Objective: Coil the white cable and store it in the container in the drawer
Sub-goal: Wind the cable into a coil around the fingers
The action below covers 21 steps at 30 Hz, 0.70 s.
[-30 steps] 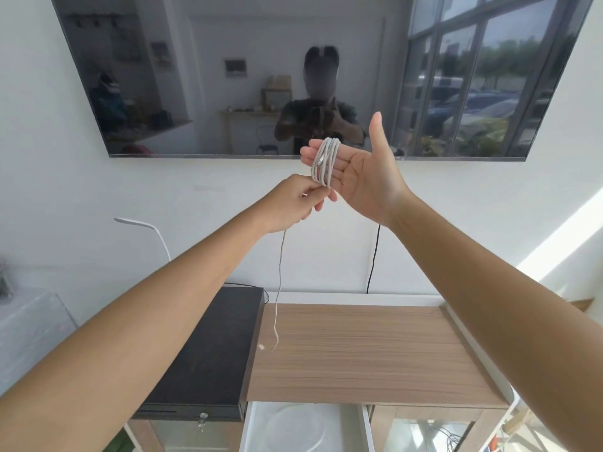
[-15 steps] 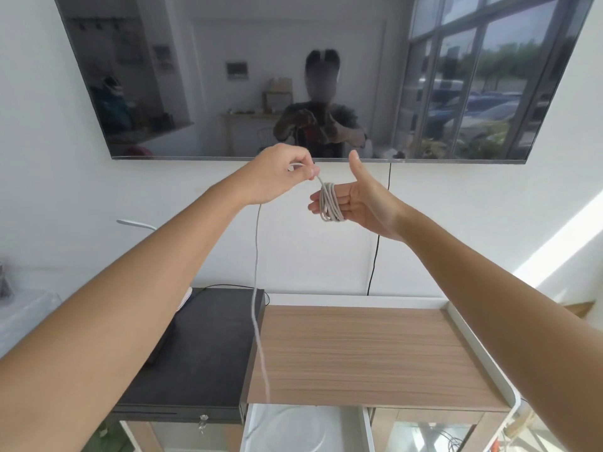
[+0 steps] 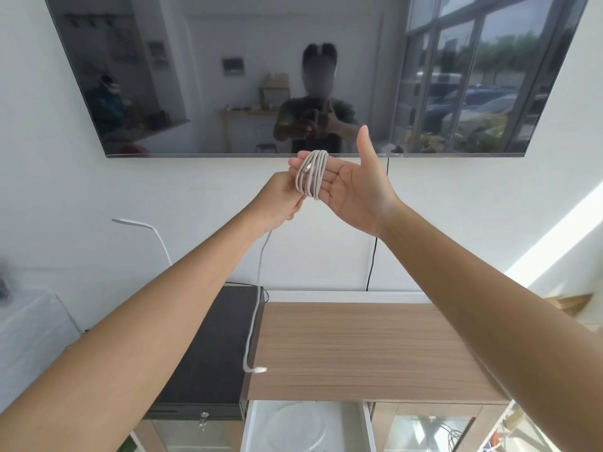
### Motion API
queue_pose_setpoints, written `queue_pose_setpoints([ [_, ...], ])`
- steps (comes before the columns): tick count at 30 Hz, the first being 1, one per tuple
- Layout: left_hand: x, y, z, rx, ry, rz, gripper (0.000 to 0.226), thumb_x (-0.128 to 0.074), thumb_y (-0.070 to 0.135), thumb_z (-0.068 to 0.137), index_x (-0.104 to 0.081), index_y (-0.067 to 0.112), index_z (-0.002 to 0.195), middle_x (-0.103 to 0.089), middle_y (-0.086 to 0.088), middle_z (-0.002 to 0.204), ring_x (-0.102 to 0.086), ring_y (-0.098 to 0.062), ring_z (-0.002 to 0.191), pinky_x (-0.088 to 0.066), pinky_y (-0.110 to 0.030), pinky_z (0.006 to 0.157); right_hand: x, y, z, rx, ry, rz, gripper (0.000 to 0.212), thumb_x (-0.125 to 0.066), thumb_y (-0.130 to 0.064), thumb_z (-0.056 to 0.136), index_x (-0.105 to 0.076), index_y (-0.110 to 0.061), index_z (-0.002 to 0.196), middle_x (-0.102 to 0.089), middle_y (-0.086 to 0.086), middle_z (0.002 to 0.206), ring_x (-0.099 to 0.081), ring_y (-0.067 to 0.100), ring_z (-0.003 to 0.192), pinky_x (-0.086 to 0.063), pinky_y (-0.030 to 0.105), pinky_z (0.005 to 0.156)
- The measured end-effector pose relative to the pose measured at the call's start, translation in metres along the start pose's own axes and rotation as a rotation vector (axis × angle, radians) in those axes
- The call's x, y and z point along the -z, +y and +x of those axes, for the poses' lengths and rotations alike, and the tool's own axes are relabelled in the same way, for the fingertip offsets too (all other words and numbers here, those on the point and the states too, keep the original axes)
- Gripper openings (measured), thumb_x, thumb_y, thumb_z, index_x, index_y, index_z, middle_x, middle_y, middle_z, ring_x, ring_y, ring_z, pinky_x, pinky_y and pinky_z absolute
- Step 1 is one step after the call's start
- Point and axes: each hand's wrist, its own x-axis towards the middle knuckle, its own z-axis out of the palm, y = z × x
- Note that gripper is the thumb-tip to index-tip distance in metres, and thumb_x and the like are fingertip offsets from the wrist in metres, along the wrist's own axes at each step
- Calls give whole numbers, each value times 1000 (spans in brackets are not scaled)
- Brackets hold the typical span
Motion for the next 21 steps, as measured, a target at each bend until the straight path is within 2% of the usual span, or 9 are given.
queue_pose_setpoints([
  [3,-3,-4,-4,0,-42,23,37,-40,18,106,-46,12,71,-40,10,49,-27,-6,40,-21,-20,42,1,1,3,23,54,-36,98,-17,-76,96,-51,2,143,-66,15,137,-61,25,131,-40,38,117],
  [6,-5,-11,-8,-18,-94,90,33,-42,24,108,-66,13,88,-44,2,68,-30,-13,47,-24,-23,44,5,0,6,61,132,-96,95,-14,-75,97,-49,-2,147,-65,11,141,-57,23,136,-32,40,122],
  [8,-7,-15,-11,-67,-119,238,30,-42,25,107,-70,17,97,-48,4,72,-35,-15,50,-29,-24,48,8,-3,9,71,178,-177,94,-13,-73,98,-48,-2,148,-64,11,142,-57,22,135,-31,40,123],
  [10,-6,-14,-12,-124,-133,425,29,-44,27,104,-72,23,98,-56,11,74,-45,-4,53,-35,-19,53,13,-4,10,51,193,-357,93,-10,-72,99,-48,-3,148,-63,9,143,-58,18,134,-34,37,121],
  [12,-1,-8,-13,-159,-155,549,27,-46,29,101,-72,28,94,-63,17,78,-55,6,63,-36,-11,57,19,-3,8,13,180,-608,93,-8,-73,98,-51,-7,147,-63,5,143,-59,14,131,-36,35,120],
  [13,3,-4,-13,-172,-163,587,26,-48,29,100,-73,28,92,-65,18,80,-58,8,69,-39,-11,62,22,-2,7,-14,166,-722,93,-8,-74,97,-54,-8,145,-64,5,142,-60,14,130,-35,35,120],
  [17,19,14,-9,-229,-156,648,22,-56,30,97,-75,23,90,-73,10,92,-66,-11,93,-53,-36,90,36,2,-1,-121,95,-998,105,-3,-76,95,-64,3,129,-69,10,131,-63,22,126,-35,40,119],
  [19,26,20,-4,-252,-138,645,19,-59,32,96,-75,22,90,-73,9,92,-66,-12,93,-53,-40,92,38,6,-4,-154,71,-986,102,-3,-74,96,-65,-2,132,-71,7,129,-65,18,123,-40,33,112],
  [21,32,25,0,-254,-130,622,17,-63,35,95,-73,24,89,-72,12,91,-65,-10,91,-54,-36,89,36,9,-5,-206,36,-903,100,-2,-74,96,-64,-6,134,-74,5,126,-68,14,119,-43,26,104],
])
